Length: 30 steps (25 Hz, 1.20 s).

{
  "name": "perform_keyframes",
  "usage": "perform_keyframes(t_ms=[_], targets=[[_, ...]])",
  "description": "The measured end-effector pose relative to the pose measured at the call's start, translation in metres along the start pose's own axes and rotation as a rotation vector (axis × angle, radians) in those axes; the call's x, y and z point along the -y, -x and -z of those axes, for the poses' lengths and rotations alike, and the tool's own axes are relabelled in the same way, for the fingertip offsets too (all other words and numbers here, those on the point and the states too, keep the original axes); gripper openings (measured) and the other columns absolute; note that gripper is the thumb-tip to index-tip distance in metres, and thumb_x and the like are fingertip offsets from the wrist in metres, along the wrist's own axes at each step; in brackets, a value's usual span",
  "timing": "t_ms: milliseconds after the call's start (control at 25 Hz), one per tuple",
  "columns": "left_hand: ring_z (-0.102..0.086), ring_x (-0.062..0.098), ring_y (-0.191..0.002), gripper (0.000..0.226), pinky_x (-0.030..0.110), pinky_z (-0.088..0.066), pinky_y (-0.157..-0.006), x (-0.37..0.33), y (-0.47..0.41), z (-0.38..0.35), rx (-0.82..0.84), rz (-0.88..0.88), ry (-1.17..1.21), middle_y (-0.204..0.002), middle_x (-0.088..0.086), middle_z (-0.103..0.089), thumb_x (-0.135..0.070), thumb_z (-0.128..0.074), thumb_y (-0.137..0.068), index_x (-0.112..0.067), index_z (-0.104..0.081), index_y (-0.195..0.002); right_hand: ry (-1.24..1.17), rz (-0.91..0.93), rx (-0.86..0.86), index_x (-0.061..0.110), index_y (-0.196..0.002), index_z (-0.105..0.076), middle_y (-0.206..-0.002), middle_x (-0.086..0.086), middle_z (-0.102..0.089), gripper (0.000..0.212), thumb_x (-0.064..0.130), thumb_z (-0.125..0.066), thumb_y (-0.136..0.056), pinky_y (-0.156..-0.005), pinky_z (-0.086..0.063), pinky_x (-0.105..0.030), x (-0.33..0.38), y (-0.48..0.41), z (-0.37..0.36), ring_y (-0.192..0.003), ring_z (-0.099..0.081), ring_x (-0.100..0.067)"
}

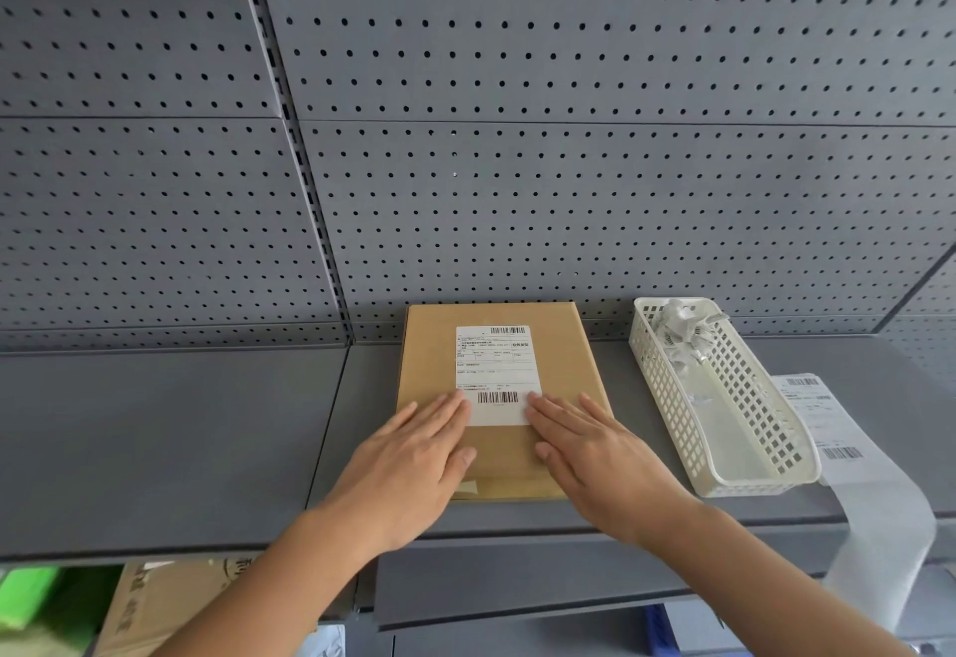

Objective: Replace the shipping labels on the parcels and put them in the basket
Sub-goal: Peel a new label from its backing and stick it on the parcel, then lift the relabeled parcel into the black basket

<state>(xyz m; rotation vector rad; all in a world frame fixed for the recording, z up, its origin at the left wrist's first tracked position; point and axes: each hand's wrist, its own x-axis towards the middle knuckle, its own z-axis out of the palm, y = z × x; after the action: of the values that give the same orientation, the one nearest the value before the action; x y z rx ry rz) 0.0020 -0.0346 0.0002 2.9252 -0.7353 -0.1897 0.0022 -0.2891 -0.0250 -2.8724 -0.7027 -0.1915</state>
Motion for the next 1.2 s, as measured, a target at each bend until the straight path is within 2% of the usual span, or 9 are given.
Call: perform_keyframes(t_ms=[160, 280, 360, 440, 640, 760, 840, 920, 1200], targets=[[0.015, -0.003, -0.151, 0.076, 0.025, 0.010, -0.124, 0.012, 0.005, 0.000, 0.006, 0.053, 0.001, -0.166, -0.013, 0.017, -0.060, 0.011, -0.091, -0.027, 0.009, -0.159, -0.024, -0.057, 0.008, 0.026, -0.153, -0.034, -0.159, 0.016, -0.027, 0.056, 0.048, -0.018, -0.103, -0.124, -0.010, -0.029, -0.012, 0.010, 0.005, -0.147, -0.020, 0.002], [0.016, -0.004, -0.149, 0.071, 0.024, 0.009, -0.123, 0.021, 0.004, 0.003, -0.004, 0.138, 0.058, -0.165, -0.014, 0.019, -0.061, -0.003, -0.099, -0.026, 0.010, -0.160, -0.085, -0.082, 0.009, 0.027, -0.154, -0.031, -0.158, 0.020, -0.023, 0.055, 0.048, -0.022, -0.104, -0.123, -0.014, -0.029, -0.010, 0.011, 0.011, -0.147, -0.016, 0.004], [0.013, -0.001, -0.150, 0.075, 0.025, 0.002, -0.122, 0.025, 0.000, 0.005, -0.038, 0.231, 0.182, -0.165, -0.015, 0.019, -0.065, -0.012, -0.100, -0.026, 0.011, -0.161, -0.213, -0.170, -0.001, 0.027, -0.155, -0.027, -0.158, 0.020, -0.018, 0.054, 0.045, -0.031, -0.104, -0.120, -0.004, -0.017, -0.009, 0.007, 0.020, -0.143, -0.007, 0.008], [0.001, 0.006, -0.155, 0.083, 0.037, -0.013, -0.125, 0.029, -0.007, 0.008, -0.079, 0.361, 0.375, -0.168, -0.014, 0.013, -0.070, -0.020, -0.097, -0.027, 0.008, -0.163, -0.390, -0.318, -0.025, 0.028, -0.157, -0.020, -0.160, 0.020, -0.013, 0.060, 0.046, -0.039, -0.103, -0.114, -0.005, -0.014, -0.011, -0.003, 0.030, -0.145, -0.005, 0.007], [-0.024, 0.022, -0.154, 0.105, 0.049, -0.026, -0.122, 0.026, -0.038, 0.007, -0.141, 0.578, 0.803, -0.170, -0.002, -0.015, -0.073, -0.051, -0.090, -0.022, 0.003, -0.163, -0.769, -0.730, 0.000, 0.022, -0.158, -0.001, -0.164, 0.003, -0.014, 0.096, 0.054, -0.061, -0.091, -0.115, -0.027, -0.038, -0.018, -0.038, 0.043, -0.149, -0.022, -0.019], [-0.038, 0.025, -0.146, 0.117, 0.049, -0.035, -0.117, 0.025, -0.056, -0.001, -0.132, 0.648, 0.973, -0.164, 0.000, -0.034, -0.072, -0.067, -0.080, -0.022, 0.000, -0.163, -0.881, -0.830, 0.086, 0.018, -0.157, 0.003, -0.156, -0.004, -0.032, 0.104, 0.051, -0.067, -0.088, -0.094, -0.042, -0.033, -0.014, -0.050, 0.044, -0.129, -0.046, -0.022], [-0.047, 0.024, -0.139, 0.125, 0.050, -0.040, -0.114, 0.026, -0.061, -0.006, -0.136, 0.666, 0.994, -0.156, -0.003, -0.046, -0.077, -0.072, -0.066, -0.025, -0.008, -0.161, -0.936, -0.860, 0.102, 0.016, -0.156, -0.003, -0.142, -0.004, -0.046, 0.104, 0.049, -0.071, -0.085, -0.084, -0.041, -0.031, -0.011, -0.053, 0.041, -0.108, -0.049, -0.019], [-0.053, 0.022, -0.132, 0.132, 0.051, -0.045, -0.109, 0.027, -0.062, -0.009, -0.149, 0.673, 0.984, -0.148, -0.006, -0.053, -0.081, -0.073, -0.053, -0.025, -0.015, -0.157, -0.938, -0.873, 0.105, 0.016, -0.154, -0.010, -0.125, 0.000, -0.047, 0.103, 0.048, -0.075, -0.081, -0.083, -0.041, -0.032, -0.008, -0.055, 0.036, -0.104, -0.048, -0.019], [-0.056, 0.021, -0.129, 0.128, 0.052, -0.047, -0.106, 0.022, -0.056, -0.009, -0.199, 0.659, 0.930, -0.145, -0.009, -0.054, -0.078, -0.075, -0.056, -0.028, -0.012, -0.157, -0.920, -0.870, 0.043, 0.021, -0.153, -0.015, -0.117, 0.007, -0.047, 0.107, 0.047, -0.083, -0.074, -0.082, -0.044, -0.032, -0.002, -0.053, 0.034, -0.104, -0.052, -0.018]])
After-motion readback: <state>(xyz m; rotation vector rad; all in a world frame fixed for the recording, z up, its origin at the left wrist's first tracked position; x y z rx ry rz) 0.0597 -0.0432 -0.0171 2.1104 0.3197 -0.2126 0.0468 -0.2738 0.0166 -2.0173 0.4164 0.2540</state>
